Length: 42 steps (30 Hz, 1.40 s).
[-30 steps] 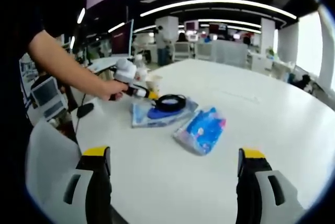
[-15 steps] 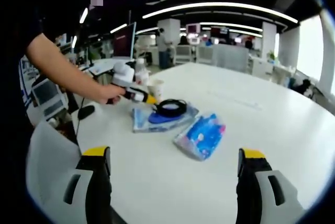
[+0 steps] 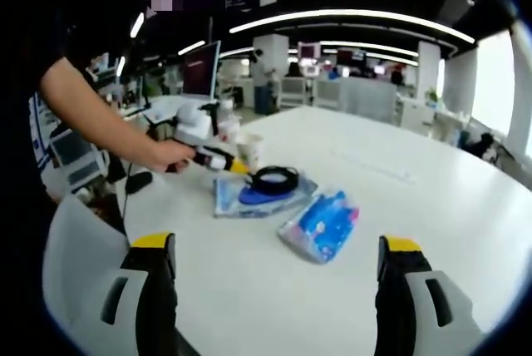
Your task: Arrange the tabletop items into an orderly group along one side of the table until the central work area is clear of visible clutter.
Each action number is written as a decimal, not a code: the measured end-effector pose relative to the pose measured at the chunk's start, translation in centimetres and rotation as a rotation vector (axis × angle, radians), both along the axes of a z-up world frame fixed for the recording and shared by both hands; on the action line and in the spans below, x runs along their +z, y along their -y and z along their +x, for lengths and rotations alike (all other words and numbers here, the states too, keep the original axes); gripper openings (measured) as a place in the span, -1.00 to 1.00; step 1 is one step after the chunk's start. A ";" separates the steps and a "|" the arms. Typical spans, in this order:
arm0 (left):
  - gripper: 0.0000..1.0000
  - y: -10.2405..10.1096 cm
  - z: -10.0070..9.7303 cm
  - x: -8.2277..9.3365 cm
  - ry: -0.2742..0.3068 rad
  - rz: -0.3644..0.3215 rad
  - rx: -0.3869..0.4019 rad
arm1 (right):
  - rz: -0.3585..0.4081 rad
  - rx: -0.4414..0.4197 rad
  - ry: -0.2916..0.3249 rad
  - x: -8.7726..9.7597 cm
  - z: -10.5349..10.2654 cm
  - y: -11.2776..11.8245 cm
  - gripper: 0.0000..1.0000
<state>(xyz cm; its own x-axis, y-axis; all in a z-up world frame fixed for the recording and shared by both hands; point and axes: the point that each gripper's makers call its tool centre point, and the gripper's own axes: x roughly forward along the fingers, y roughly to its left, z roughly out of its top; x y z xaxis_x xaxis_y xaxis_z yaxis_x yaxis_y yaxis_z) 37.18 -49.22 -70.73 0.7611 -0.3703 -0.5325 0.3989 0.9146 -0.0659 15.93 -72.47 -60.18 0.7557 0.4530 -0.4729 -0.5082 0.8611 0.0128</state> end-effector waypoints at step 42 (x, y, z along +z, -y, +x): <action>-0.21 1.7 -3.5 -1.7 -0.074 0.043 -0.126 | 0.000 0.011 0.007 0.3 -0.2 -1.0 0.98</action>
